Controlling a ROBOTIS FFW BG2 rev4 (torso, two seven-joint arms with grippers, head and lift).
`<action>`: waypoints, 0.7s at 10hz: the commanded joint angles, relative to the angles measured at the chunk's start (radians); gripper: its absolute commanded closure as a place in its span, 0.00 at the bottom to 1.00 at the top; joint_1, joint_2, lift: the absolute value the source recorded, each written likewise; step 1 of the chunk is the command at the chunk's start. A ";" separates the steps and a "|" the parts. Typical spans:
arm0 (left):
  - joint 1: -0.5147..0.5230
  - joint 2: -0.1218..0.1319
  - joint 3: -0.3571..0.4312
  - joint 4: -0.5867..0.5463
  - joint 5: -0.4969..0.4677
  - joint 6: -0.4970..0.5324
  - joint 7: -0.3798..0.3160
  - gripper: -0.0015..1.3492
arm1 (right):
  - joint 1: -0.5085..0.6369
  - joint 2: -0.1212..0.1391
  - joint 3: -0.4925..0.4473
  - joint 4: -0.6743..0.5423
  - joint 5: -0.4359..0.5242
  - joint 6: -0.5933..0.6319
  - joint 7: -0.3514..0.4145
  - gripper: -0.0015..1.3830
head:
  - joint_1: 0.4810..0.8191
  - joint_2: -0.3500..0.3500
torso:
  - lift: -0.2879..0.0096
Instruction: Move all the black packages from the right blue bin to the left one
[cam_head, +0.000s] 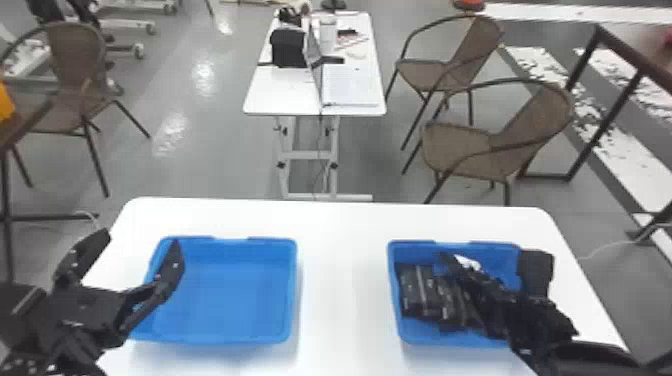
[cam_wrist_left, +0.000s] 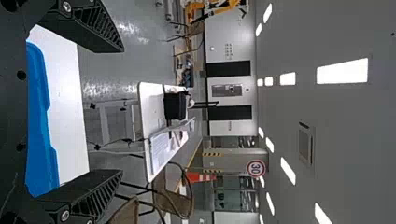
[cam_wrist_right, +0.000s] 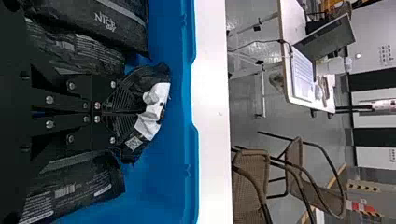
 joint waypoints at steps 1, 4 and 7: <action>0.000 -0.003 0.010 0.000 -0.008 -0.005 -0.007 0.08 | 0.053 0.001 0.012 -0.087 0.016 -0.003 -0.003 0.91 | 0.63 0.45 | 0.97; -0.003 -0.003 0.004 0.000 -0.006 -0.005 -0.009 0.08 | 0.113 0.002 0.041 -0.237 0.013 -0.005 -0.002 0.91 | 0.63 0.47 | 0.97; -0.017 -0.003 0.002 0.000 0.021 0.038 -0.010 0.08 | 0.154 -0.013 0.130 -0.430 -0.087 0.032 0.069 0.91 | 0.63 0.54 | 0.97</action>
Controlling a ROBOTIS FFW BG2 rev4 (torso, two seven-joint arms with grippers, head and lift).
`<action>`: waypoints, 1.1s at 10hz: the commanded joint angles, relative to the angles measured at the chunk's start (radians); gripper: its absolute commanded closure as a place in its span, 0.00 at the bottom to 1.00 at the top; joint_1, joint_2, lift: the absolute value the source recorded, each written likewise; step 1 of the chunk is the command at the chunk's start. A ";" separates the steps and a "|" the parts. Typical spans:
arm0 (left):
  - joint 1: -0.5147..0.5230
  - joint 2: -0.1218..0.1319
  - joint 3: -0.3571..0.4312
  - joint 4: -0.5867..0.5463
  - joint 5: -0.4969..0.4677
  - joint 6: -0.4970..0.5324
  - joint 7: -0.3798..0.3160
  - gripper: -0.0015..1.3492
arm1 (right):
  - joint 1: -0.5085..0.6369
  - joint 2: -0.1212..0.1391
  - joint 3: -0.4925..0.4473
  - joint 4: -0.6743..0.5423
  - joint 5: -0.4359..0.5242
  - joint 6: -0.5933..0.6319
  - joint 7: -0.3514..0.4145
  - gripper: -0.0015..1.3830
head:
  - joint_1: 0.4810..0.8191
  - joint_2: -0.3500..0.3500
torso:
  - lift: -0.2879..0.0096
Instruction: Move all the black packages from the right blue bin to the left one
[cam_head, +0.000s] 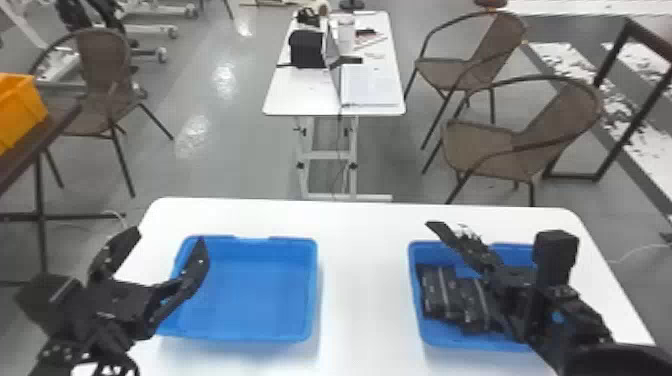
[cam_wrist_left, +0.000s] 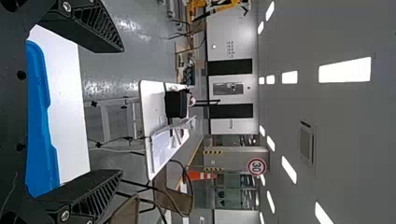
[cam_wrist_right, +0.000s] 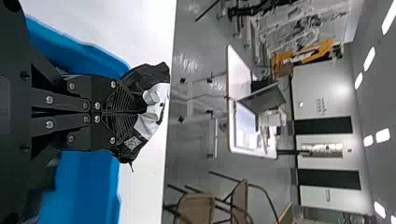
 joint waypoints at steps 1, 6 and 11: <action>-0.016 -0.003 -0.003 0.000 0.035 0.045 -0.007 0.08 | -0.038 -0.005 0.072 -0.052 -0.018 0.021 0.044 0.91 | 0.63 0.57 | 0.97; -0.157 -0.003 -0.086 0.058 0.372 0.305 -0.013 0.07 | -0.252 -0.005 0.342 0.006 -0.124 0.004 0.156 0.91 | 0.63 0.78 | 0.97; -0.235 -0.003 -0.122 0.084 0.420 0.332 -0.013 0.07 | -0.375 -0.028 0.522 0.086 -0.233 -0.028 0.156 0.91 | 0.63 0.85 | 0.97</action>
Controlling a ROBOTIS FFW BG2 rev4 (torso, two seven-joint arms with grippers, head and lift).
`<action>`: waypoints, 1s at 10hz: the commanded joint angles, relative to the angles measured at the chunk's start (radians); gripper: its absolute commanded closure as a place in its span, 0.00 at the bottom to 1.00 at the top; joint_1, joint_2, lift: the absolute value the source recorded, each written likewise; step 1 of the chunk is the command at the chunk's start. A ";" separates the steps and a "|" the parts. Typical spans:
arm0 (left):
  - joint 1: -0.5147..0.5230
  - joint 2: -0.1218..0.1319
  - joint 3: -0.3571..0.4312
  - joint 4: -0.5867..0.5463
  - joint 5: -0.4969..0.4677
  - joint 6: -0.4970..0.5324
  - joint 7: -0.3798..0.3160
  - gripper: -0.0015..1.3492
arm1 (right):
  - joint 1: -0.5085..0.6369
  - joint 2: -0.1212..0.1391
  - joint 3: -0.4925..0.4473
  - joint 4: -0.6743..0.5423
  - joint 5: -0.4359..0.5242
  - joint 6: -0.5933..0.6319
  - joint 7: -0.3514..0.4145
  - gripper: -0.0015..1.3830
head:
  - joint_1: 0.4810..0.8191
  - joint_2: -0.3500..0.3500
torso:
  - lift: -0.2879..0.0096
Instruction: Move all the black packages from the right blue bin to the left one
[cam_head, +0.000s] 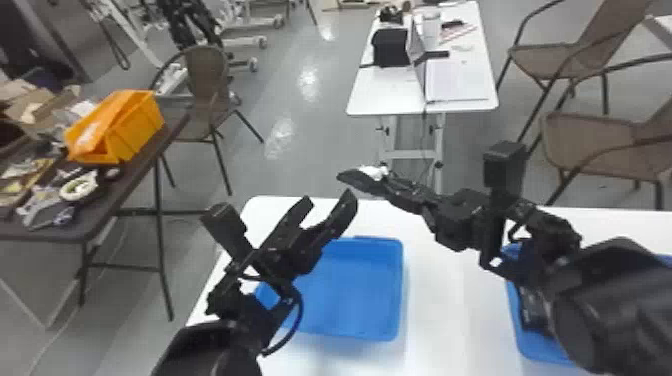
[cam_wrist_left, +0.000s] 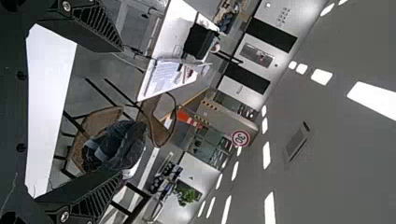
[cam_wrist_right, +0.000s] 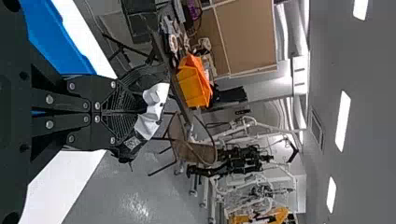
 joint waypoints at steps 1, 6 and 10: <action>-0.016 -0.003 -0.013 0.014 0.010 0.002 0.000 0.07 | -0.024 -0.004 0.030 0.009 -0.021 -0.002 0.000 0.91 | 0.63 0.86 | 0.97; -0.054 -0.003 -0.034 0.058 0.034 -0.044 0.000 0.07 | -0.073 -0.024 0.107 0.021 -0.056 -0.002 0.000 0.91 | 0.63 0.87 | 0.97; -0.056 -0.003 -0.031 0.063 0.030 -0.002 0.024 0.39 | -0.106 -0.035 0.146 0.030 -0.076 -0.008 0.000 0.91 | 0.63 0.89 | 0.97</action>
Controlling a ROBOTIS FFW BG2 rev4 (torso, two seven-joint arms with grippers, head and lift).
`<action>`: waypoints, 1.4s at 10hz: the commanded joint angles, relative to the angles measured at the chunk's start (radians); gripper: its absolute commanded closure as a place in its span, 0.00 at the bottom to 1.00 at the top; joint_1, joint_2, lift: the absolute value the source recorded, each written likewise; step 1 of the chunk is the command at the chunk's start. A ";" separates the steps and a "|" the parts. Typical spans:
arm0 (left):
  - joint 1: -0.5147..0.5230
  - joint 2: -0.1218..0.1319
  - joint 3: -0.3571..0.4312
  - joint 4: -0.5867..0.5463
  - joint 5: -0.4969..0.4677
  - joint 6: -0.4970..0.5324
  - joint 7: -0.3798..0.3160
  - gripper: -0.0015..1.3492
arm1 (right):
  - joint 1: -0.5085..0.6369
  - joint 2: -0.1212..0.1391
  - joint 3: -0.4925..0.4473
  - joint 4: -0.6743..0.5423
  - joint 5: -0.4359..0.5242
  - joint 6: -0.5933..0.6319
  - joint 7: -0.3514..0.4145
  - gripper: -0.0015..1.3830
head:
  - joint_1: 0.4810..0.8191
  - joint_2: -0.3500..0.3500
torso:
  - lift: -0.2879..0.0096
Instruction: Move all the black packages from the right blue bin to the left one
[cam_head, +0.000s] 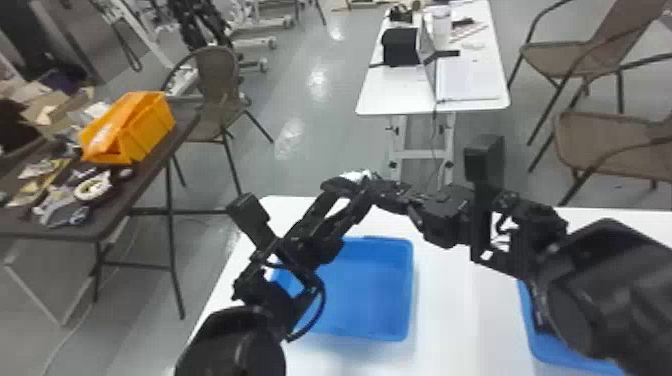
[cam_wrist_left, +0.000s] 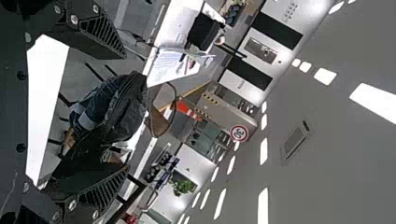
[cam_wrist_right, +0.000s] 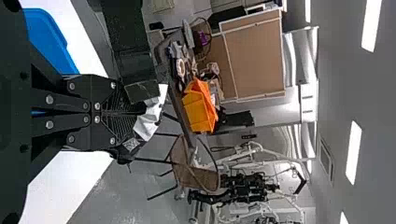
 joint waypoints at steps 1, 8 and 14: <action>0.015 -0.003 -0.014 -0.003 -0.012 -0.057 0.040 0.91 | 0.001 0.000 0.002 0.001 -0.005 -0.001 0.000 0.91 | 0.63 0.89 | 0.97; 0.067 -0.003 -0.047 -0.005 0.012 -0.246 0.141 0.90 | 0.002 -0.003 0.002 0.006 -0.006 -0.024 0.002 0.91 | 0.63 0.94 | 0.97; 0.121 -0.003 0.016 -0.005 -0.109 -0.329 0.175 0.90 | 0.217 0.102 -0.323 -0.080 0.184 -0.120 0.034 0.13 | 0.61 0.93 | 0.97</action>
